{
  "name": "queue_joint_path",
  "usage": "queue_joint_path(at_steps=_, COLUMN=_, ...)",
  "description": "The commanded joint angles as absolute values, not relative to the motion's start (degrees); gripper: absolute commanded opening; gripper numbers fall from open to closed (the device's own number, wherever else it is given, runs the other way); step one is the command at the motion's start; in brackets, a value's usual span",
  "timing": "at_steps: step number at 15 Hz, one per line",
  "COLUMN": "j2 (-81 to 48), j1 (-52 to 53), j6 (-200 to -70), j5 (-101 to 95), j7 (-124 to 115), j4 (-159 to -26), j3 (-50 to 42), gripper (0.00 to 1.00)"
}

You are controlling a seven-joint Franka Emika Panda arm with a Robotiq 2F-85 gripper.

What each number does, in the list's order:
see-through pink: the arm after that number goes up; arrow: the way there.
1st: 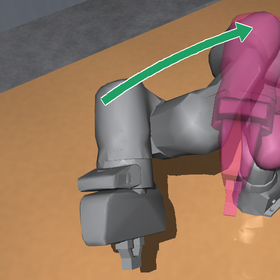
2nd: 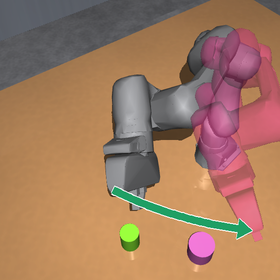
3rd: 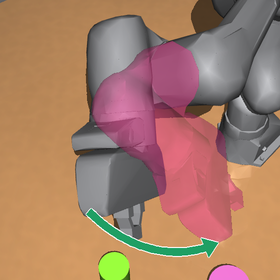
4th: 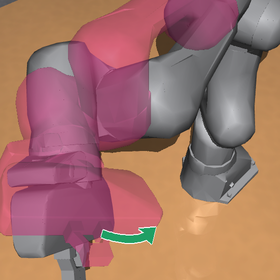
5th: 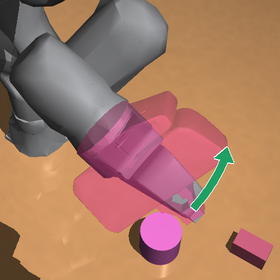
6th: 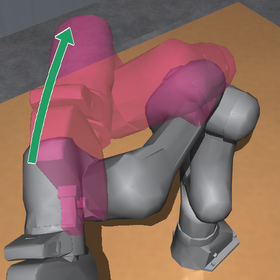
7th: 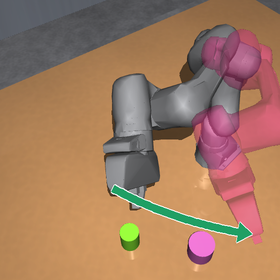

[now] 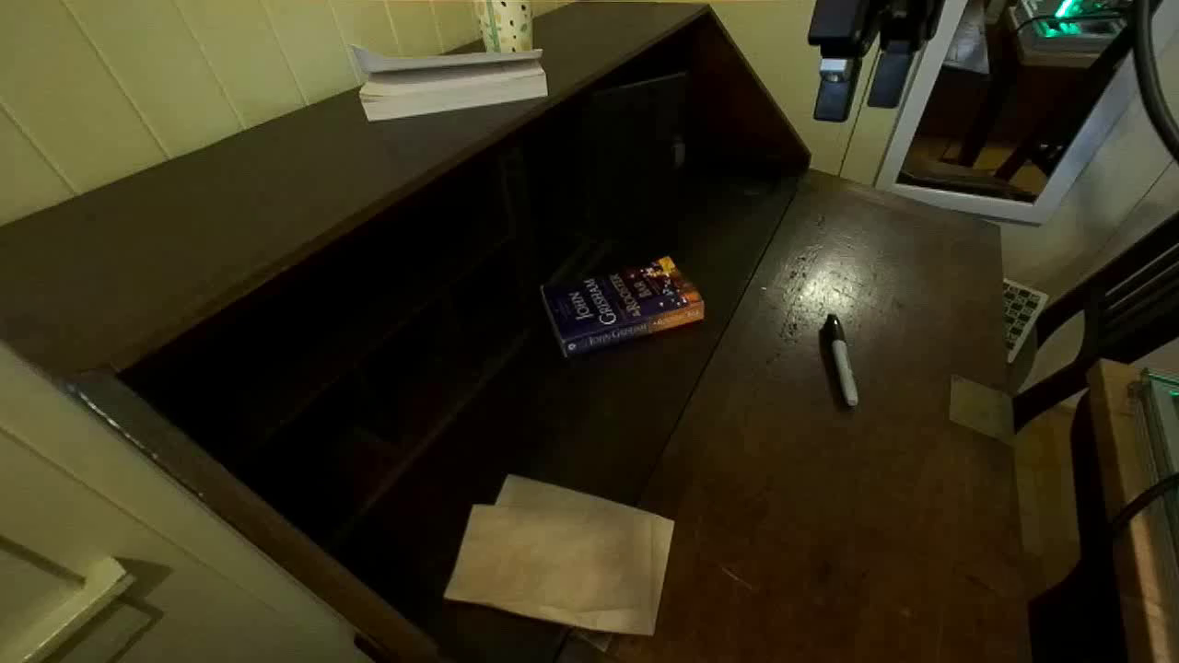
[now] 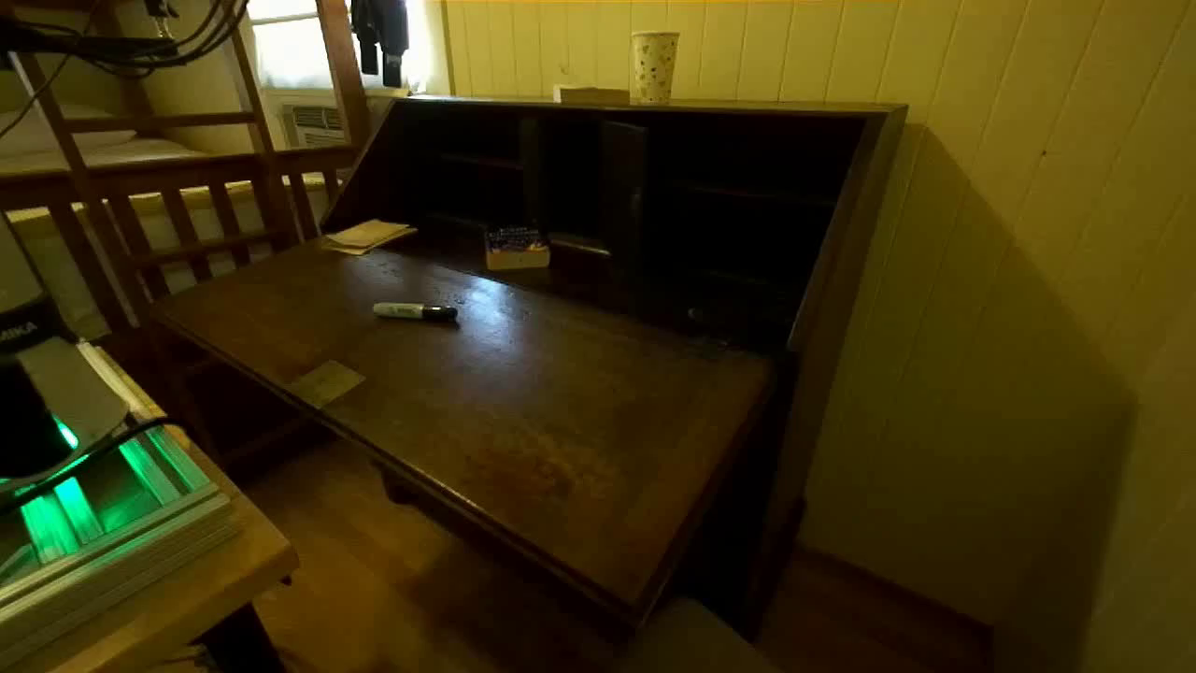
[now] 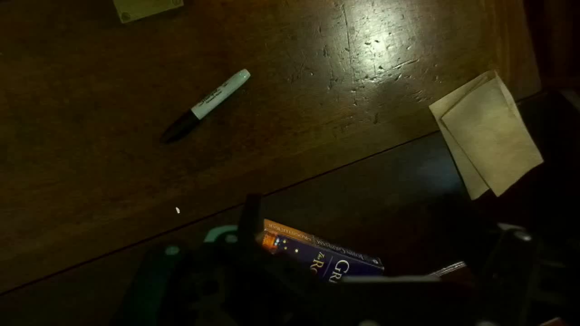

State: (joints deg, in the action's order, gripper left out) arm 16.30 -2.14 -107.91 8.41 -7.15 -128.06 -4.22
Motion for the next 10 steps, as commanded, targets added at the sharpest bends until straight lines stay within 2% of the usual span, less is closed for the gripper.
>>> queue_joint_path(at_steps=1, j2=16.26, j1=-2.70, j6=-107.75, j5=8.55, j7=-7.01, j4=-127.95, j3=-3.73, gripper=1.00)
queue_joint_path(at_steps=6, j2=16.26, j1=-2.70, j6=-107.75, j5=8.55, j7=-7.01, j4=-127.95, j3=-3.73, gripper=1.00)
queue_joint_path(at_steps=10, j2=17.21, j1=-6.56, j6=-115.42, j5=5.60, j7=-13.57, j4=-127.11, j3=-5.05, gripper=1.00)
